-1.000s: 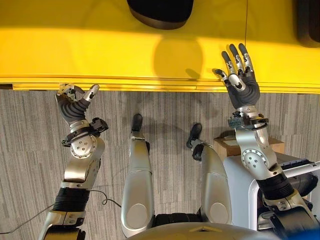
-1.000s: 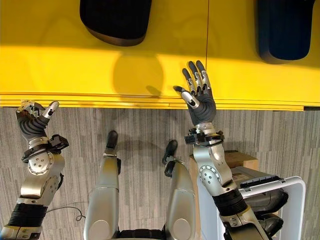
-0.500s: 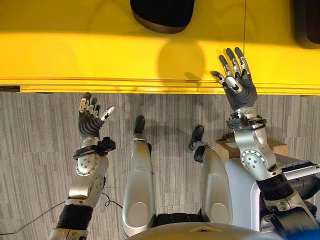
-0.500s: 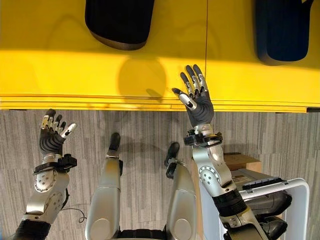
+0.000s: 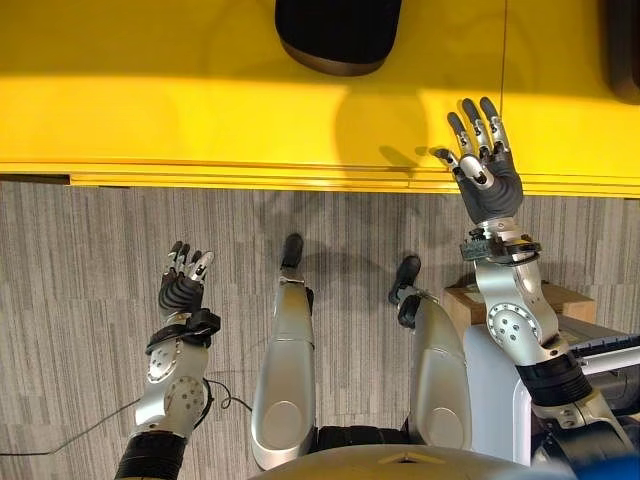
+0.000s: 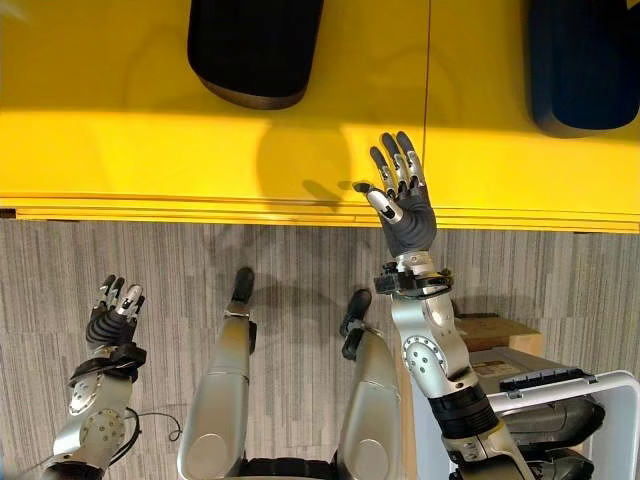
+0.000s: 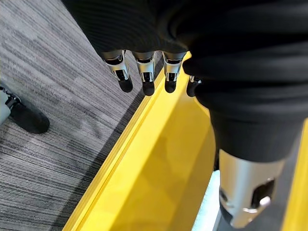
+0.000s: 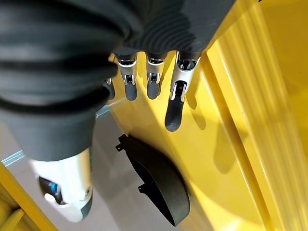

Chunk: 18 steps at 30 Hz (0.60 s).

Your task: Move parts from the plastic box to the shelf.

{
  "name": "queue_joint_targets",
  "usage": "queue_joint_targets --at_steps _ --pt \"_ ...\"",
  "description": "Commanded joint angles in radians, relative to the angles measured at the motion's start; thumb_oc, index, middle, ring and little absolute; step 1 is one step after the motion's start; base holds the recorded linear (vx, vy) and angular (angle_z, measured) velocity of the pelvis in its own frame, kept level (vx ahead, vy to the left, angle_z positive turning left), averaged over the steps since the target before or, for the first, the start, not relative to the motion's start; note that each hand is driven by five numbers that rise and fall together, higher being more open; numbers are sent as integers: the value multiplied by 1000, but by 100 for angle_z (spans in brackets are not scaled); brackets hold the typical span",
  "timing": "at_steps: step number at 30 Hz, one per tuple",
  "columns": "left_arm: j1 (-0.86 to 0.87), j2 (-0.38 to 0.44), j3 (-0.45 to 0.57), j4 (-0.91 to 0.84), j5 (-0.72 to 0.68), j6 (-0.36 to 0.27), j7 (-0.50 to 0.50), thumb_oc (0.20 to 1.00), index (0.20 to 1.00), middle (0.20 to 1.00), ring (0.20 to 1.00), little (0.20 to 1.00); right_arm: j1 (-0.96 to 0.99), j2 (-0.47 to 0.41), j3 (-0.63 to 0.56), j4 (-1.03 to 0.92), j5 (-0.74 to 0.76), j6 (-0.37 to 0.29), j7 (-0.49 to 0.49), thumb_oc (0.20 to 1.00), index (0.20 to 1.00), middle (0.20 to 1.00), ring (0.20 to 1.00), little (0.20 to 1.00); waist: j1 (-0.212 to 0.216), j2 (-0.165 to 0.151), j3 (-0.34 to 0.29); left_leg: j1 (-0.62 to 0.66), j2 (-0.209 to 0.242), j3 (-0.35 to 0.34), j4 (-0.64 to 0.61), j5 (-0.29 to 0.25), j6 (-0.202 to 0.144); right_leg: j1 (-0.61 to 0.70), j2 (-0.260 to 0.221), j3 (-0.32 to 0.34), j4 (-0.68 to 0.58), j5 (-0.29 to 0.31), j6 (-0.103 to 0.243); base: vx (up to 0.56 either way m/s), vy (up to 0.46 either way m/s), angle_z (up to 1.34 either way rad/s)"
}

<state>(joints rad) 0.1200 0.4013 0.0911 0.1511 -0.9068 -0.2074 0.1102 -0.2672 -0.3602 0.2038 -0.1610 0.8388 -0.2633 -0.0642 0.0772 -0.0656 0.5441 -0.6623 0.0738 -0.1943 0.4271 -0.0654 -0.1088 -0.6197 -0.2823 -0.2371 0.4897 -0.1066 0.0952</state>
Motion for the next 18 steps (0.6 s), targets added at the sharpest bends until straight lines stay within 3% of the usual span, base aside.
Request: queue_joint_targets --at_steps 1,6,15,18 --pt "52 62 43 -34 -57 -26 -115 1000 1000 1000 1000 1000 76 -2 -33 24 -12 33 45 1000 1000 1000 1000 1000 17 36 -25 -13 -25 91 31 -16 76 100 33 -15 58 -37 27 0 0 0" --pt "72 82 92 -66 -58 -50 -190 1000 1000 1000 1000 1000 94 -11 -52 23 -12 36 85 1000 1000 1000 1000 1000 26 46 -25 -12 -31 93 34 -21 75 100 30 -15 56 -37 30 5 15 0" --pt "8 -6 200 -143 -103 -144 -163 1000 1000 1000 1000 1000 74 1 -59 44 -15 31 80 1000 1000 1000 1000 1000 42 50 -25 -6 -35 88 38 -29 72 103 28 -12 63 -47 29 0 0 0" --pt "-29 -38 272 -209 -91 -204 -137 1000 1000 1000 1000 1000 64 8 -61 50 -10 30 81 1000 1000 1000 1000 1000 50 48 -25 -1 -39 86 36 -34 70 108 27 -13 63 -50 28 0 0 0"
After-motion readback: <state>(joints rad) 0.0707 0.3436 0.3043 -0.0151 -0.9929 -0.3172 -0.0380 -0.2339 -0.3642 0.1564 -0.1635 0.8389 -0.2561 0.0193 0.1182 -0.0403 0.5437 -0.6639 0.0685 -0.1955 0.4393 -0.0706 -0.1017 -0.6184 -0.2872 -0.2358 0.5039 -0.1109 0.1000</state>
